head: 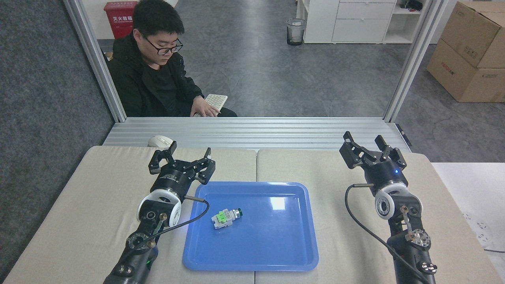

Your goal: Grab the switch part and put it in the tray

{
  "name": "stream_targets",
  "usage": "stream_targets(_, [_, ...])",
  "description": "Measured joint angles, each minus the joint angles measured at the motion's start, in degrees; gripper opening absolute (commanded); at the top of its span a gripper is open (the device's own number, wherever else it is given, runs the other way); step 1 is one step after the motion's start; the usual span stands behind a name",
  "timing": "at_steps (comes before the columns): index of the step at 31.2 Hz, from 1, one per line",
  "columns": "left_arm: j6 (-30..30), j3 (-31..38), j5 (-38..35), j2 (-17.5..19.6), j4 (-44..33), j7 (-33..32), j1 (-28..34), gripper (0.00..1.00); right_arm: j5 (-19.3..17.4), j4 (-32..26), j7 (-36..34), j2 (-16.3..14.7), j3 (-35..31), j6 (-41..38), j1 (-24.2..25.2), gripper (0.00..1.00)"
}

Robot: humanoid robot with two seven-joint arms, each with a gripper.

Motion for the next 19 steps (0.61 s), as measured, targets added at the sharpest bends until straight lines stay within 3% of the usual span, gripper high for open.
stream_targets(19, [5.0,6.9,1.0,1.3,0.7,5.3,-1.6,1.00,0.0,0.0,0.0,0.0,0.0,0.0,0.0,1.00])
